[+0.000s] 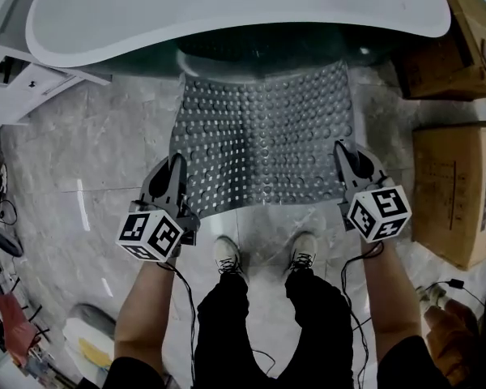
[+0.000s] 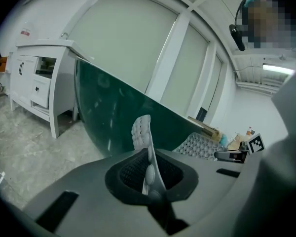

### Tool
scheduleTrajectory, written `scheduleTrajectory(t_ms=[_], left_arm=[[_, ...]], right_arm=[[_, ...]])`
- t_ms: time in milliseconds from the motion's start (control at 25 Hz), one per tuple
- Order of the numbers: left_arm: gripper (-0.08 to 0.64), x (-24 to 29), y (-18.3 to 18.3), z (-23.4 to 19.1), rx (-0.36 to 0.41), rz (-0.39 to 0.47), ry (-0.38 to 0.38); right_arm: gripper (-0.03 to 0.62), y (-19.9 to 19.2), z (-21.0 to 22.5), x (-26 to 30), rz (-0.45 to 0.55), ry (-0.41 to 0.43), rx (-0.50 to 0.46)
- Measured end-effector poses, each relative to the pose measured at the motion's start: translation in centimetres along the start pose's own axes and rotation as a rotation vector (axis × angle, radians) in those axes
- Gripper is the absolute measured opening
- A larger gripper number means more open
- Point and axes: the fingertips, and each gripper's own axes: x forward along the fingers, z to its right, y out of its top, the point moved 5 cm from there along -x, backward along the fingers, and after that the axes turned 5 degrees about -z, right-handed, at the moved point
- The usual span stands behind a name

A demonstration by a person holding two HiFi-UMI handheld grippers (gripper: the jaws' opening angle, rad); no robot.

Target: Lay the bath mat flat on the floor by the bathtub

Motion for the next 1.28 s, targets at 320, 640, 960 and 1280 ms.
scheduleTrajectory(t_ms=[320, 640, 960, 1280], left_arm=[[0.031, 5.2, -7.7, -4.4, 0.038, 0.0, 0.006], [0.031, 10.5, -13.3, -8.5, 0.075, 0.002, 0.001], [0.031, 14.4, -17.6, -12.2, 0.086, -0.015, 0.021], [0.031, 16.6, -19.6, -14.9, 0.062, -0.016, 0.05]], right_arm=[[0.029, -7.6, 2.3, 5.8, 0.003, 0.017, -0.03], [0.029, -13.7, 5.3, 12.1, -0.011, 0.007, -0.054], [0.029, -17.5, 7.6, 16.6, -0.048, 0.023, -0.061], [0.029, -19.7, 10.2, 18.8, -0.081, 0.008, 0.013]])
